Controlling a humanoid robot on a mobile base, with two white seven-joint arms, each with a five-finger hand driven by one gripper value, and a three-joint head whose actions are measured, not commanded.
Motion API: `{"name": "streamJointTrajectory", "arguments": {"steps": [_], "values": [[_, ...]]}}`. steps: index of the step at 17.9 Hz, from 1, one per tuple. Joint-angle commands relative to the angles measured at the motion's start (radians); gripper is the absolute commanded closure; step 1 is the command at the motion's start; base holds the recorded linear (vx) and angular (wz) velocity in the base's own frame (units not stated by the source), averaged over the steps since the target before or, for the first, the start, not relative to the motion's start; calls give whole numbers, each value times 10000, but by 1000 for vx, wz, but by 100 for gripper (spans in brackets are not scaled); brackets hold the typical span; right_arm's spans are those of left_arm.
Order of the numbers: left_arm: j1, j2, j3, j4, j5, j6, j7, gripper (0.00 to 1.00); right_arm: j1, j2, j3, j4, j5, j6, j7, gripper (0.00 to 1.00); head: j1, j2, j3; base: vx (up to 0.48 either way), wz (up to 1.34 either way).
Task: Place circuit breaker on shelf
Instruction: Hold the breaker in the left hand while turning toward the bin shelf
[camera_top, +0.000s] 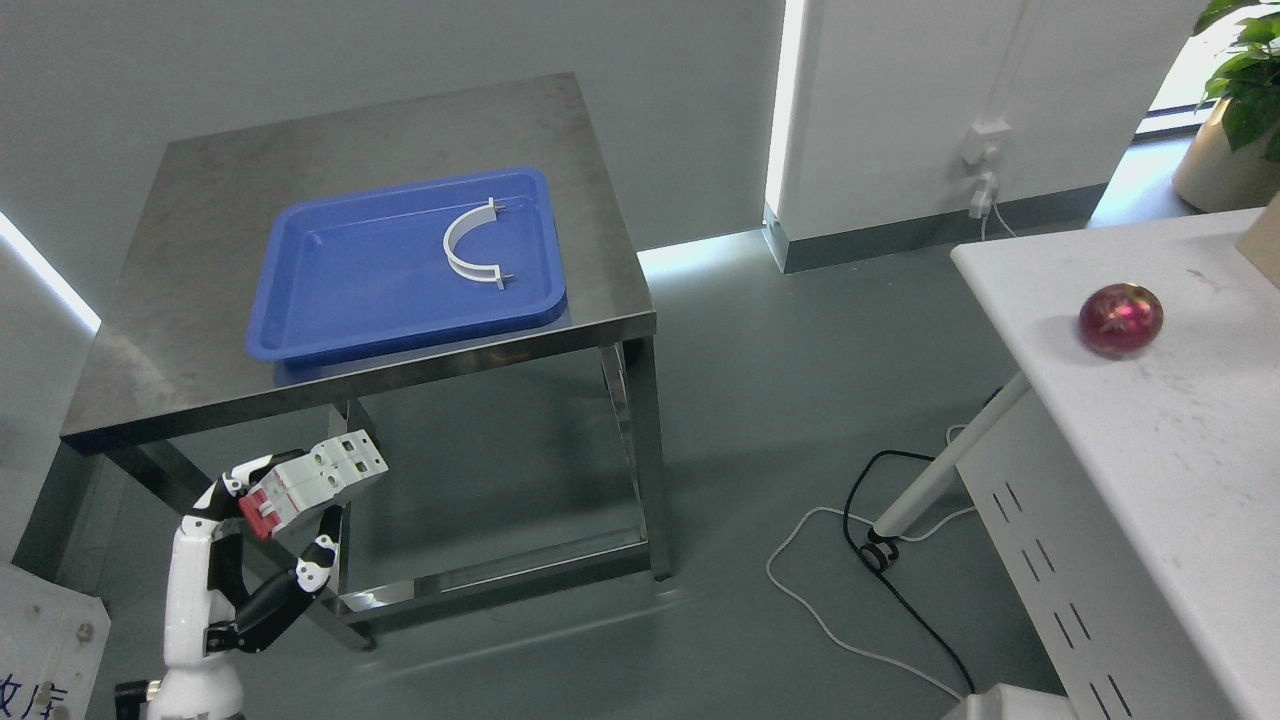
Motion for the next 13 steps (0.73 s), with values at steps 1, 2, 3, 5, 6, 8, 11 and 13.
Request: {"name": "streamJointTrajectory", "arguments": {"steps": [1, 2, 3, 5, 6, 8, 11, 13], "values": [[20, 243, -60, -3, 272, -21, 2, 82, 168, -175, 0, 4, 5, -349, 7, 0, 0, 0, 0, -312, -166], [-133, 228, -90, -3, 272, 40, -14, 82, 168, -175, 0, 4, 5, -349, 7, 0, 0, 0, 0, -287, -145], [-514, 274, -121, -3, 272, 178, 1, 82, 168, -175, 0, -11, -10, -349, 7, 0, 0, 0, 0, -329, -68], [-991, 578, -121, -3, 272, 301, -14, 82, 168, -175, 0, 4, 5, -349, 7, 0, 0, 0, 0, -321, -18], [-1100, 748, -121, -3, 272, 302, -29, 82, 168, -175, 0, 4, 5, -349, 7, 0, 0, 0, 0, -313, 32], [-1162, 994, -258, -3, 272, 271, -623, 82, 168, -175, 0, 4, 5, -349, 7, 0, 0, 0, 0, -327, 104], [-1345, 995, -275, -3, 272, 240, -1225, 82, 168, -175, 0, 4, 5, -349, 7, 0, 0, 0, 0, -303, 198], [-1484, 995, -366, -3, 272, 256, -1241, 82, 168, -175, 0, -11, 5, -349, 7, 0, 0, 0, 0, -302, 198]]}}
